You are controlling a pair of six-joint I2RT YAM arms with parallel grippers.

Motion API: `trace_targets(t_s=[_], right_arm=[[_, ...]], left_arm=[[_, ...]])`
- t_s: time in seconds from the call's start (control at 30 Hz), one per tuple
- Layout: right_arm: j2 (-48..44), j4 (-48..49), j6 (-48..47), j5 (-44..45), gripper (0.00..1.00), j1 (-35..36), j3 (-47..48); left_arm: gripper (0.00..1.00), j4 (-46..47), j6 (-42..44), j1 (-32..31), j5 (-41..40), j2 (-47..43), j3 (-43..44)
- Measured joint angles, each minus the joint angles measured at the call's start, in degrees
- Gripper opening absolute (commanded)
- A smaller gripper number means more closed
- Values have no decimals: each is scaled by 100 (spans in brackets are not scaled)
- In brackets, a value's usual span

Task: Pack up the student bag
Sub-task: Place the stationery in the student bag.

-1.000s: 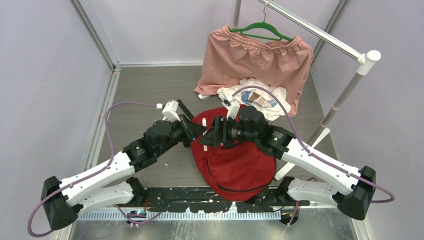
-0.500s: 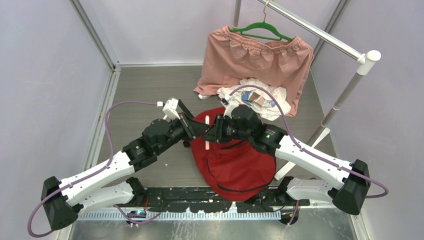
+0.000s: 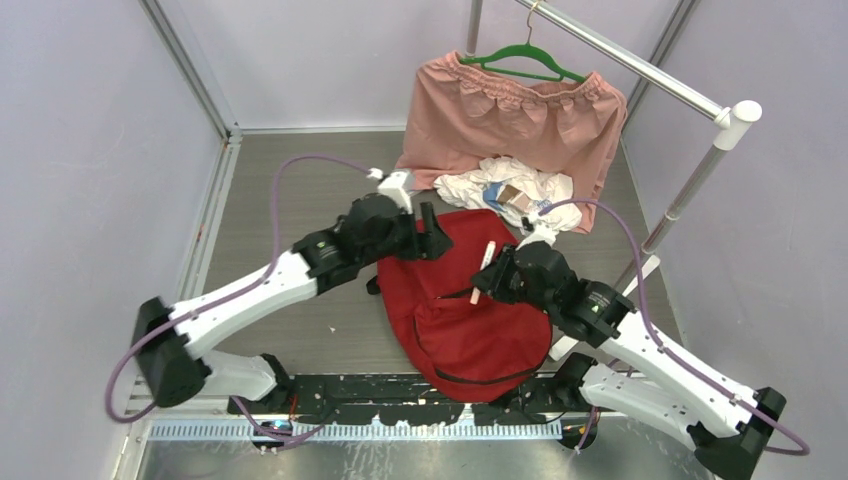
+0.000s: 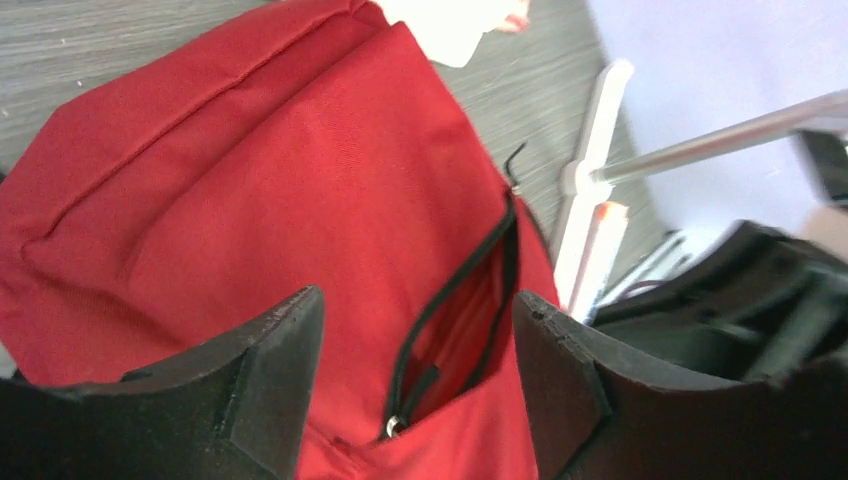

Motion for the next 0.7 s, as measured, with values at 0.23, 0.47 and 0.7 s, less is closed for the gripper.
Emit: trace_targets(t_s=[0.23, 0.47, 0.7], right_arm=[[-299, -662, 380, 348, 1, -382, -90], [-1005, -1349, 546, 758, 1, -575, -96], [-741, -1443, 588, 953, 1, -739, 2]], left_arm=[[60, -782, 1023, -291, 170, 1989, 1189], [72, -990, 1939, -966, 262, 2446, 1261], [71, -699, 2363, -1373, 295, 2295, 857]])
